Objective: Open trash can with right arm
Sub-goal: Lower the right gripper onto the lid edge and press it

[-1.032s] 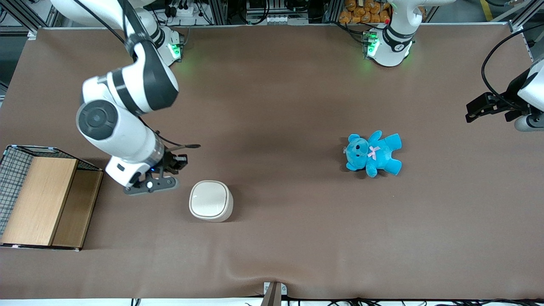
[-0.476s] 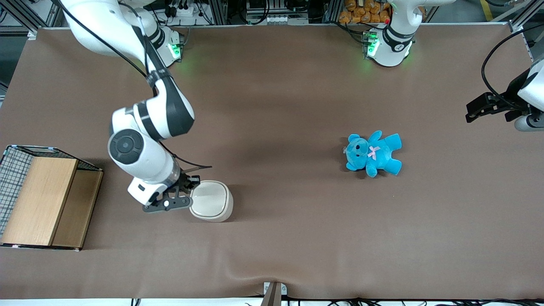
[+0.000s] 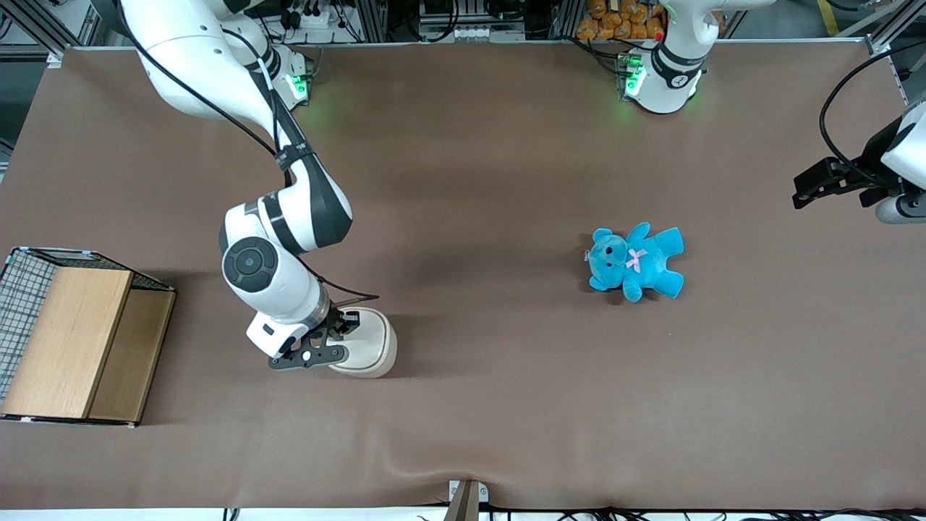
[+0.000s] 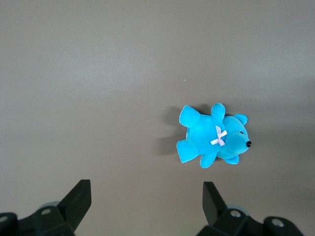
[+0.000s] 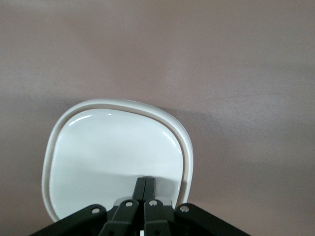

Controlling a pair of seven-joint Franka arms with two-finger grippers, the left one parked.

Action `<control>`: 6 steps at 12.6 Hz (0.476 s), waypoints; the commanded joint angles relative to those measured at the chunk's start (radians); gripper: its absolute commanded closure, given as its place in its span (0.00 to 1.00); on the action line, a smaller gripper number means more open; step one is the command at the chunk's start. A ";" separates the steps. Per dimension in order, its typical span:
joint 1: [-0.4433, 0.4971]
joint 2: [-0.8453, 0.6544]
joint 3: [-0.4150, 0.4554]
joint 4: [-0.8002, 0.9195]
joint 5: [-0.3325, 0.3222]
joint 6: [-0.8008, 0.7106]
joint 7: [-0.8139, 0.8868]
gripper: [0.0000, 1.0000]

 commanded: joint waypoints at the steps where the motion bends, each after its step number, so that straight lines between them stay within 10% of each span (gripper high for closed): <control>1: 0.008 0.025 -0.008 0.024 0.012 -0.004 0.015 1.00; 6: -0.003 0.045 -0.008 0.021 0.007 -0.015 0.015 1.00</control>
